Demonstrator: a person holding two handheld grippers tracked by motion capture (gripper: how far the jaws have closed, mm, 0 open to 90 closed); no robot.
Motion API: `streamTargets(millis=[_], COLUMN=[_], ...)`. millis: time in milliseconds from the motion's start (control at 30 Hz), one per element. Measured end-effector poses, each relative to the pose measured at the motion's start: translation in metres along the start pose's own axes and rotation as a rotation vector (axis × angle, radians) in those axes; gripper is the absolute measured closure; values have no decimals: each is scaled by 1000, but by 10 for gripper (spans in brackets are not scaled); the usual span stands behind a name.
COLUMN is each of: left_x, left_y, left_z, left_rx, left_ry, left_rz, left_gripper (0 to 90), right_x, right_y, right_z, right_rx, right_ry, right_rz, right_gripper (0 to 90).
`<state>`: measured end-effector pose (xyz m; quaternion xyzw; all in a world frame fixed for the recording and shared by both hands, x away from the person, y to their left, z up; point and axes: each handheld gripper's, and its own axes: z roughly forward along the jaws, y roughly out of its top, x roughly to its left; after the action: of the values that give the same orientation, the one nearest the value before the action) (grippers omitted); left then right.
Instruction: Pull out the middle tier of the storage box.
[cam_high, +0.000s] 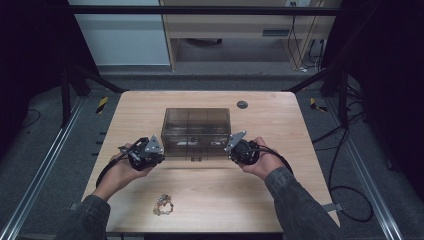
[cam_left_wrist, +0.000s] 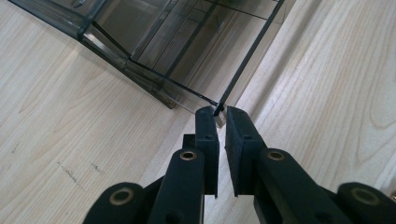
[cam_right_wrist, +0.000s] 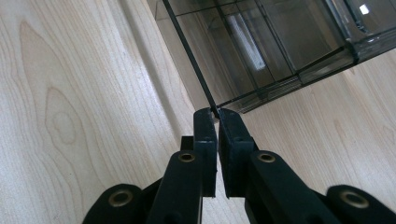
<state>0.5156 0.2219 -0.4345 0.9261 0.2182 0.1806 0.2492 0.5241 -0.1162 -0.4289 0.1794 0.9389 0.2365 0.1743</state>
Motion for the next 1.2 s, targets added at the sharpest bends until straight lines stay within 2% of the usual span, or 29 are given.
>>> streamTargets(millis=[300,333,533,1200], left_x=[-1,-2,-5,-14], left_y=[-3,-3,-4,-9], left_z=[-3,-3,-4,-9], left_rx=[14,1,15,19], left_ry=[-10,-9,-13,-16], left_rz=[19,10,28,37], left_gripper=[837,837,840,843], right_x=[5,6,10,18], right_y=[-2,-2,-3,-8], right_z=[-2,-2,-6,-8], right_rx=[-8,-8,-17,-12], right_ry=[13,16,3,32], right_rz=[1,0,-6,-17], right_gripper=[868,869,870,874])
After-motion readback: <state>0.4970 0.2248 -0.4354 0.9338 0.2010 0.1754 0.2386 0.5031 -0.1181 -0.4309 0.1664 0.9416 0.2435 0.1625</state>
